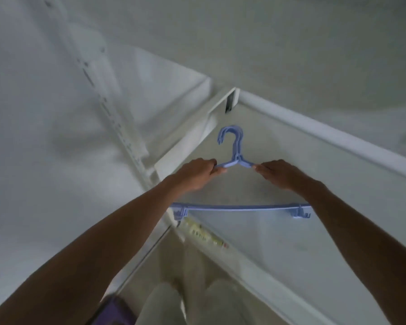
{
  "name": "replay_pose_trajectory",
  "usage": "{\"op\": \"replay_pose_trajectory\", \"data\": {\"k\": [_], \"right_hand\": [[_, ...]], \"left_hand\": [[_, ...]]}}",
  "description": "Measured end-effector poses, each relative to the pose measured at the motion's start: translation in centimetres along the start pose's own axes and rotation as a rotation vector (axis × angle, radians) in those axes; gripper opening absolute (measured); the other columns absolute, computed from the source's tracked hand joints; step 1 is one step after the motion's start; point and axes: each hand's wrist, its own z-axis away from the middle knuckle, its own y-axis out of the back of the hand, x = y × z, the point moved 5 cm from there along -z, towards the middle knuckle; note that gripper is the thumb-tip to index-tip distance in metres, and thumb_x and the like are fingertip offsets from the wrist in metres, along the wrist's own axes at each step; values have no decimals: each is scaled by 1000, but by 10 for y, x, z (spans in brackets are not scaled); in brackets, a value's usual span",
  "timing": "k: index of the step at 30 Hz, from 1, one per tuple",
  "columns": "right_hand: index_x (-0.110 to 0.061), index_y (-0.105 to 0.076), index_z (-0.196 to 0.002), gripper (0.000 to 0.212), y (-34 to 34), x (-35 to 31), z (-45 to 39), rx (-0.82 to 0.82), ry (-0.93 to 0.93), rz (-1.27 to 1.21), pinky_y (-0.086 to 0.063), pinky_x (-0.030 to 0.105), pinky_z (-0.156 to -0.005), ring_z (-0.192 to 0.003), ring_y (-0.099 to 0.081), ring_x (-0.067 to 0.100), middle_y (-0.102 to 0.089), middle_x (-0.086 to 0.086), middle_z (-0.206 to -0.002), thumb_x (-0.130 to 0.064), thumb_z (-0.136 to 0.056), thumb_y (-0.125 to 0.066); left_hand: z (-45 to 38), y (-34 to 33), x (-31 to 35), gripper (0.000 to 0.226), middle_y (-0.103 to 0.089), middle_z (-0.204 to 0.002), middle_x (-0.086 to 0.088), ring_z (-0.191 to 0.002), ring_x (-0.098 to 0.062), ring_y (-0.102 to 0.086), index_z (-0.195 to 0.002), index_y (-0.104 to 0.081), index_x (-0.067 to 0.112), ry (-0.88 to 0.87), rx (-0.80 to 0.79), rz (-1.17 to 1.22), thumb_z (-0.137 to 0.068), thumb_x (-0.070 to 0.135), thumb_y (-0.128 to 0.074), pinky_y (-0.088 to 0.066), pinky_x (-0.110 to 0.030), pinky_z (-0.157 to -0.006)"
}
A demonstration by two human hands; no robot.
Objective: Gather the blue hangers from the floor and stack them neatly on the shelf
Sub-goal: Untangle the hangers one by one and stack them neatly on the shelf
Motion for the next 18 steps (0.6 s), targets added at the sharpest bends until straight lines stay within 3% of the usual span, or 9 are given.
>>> {"op": "replay_pose_trajectory", "data": {"k": [3,6,9,12,15,18], "right_hand": [[-14,-60,-64,91,17,-1,-37,24,-43,-53,-57,44,-84,-68,-67,23,-66,4,-63,-99,-71,-28],[-13,-69,-59,83,30,-5,-57,129,-33,-164,-58,40,-77,-57,-66,16,-69,1,-56,-93,-70,-49],[-18,-77,-64,75,31,-9,-65,189,-61,-147,-55,35,-70,-63,-70,19,-71,1,-59,-89,-72,-57],[-15,-74,-67,77,29,-12,-67,222,-80,-67,-48,31,-65,-69,-68,26,-69,6,-66,-89,-73,-52],[-19,-73,-72,69,31,-14,-70,286,-55,19,-50,35,-74,-77,-64,22,-68,1,-79,-84,-79,-51],[-18,-68,-70,69,29,-21,-68,274,-20,98,-40,33,-74,-75,-65,24,-63,0,-69,-81,-86,-45]], "left_hand": [[-41,8,-17,55,-52,-67,-2,-73,-36,-65,-88,-48,17,-1,78,-156,-103,66,-28,-35,-35,-56],[-61,22,-27,59,-68,-79,-12,-77,-37,-70,-90,-61,13,-67,194,-469,-105,62,-30,-37,-35,-61],[-68,20,-27,57,-73,-83,-9,-77,-32,-70,-92,-68,13,-111,136,-707,-108,54,-33,-38,-32,-60],[-71,15,-29,52,-72,-84,-6,-77,-28,-69,-94,-69,14,-88,140,-730,-108,51,-36,-35,-30,-58],[-73,8,-32,46,-73,-91,-6,-84,-27,-69,-101,-69,13,-85,214,-690,-108,47,-40,-35,-31,-59],[-65,-1,-31,37,-68,-101,-7,-90,-27,-67,-111,-64,11,-61,279,-653,-109,41,-42,-40,-34,-59]]}}
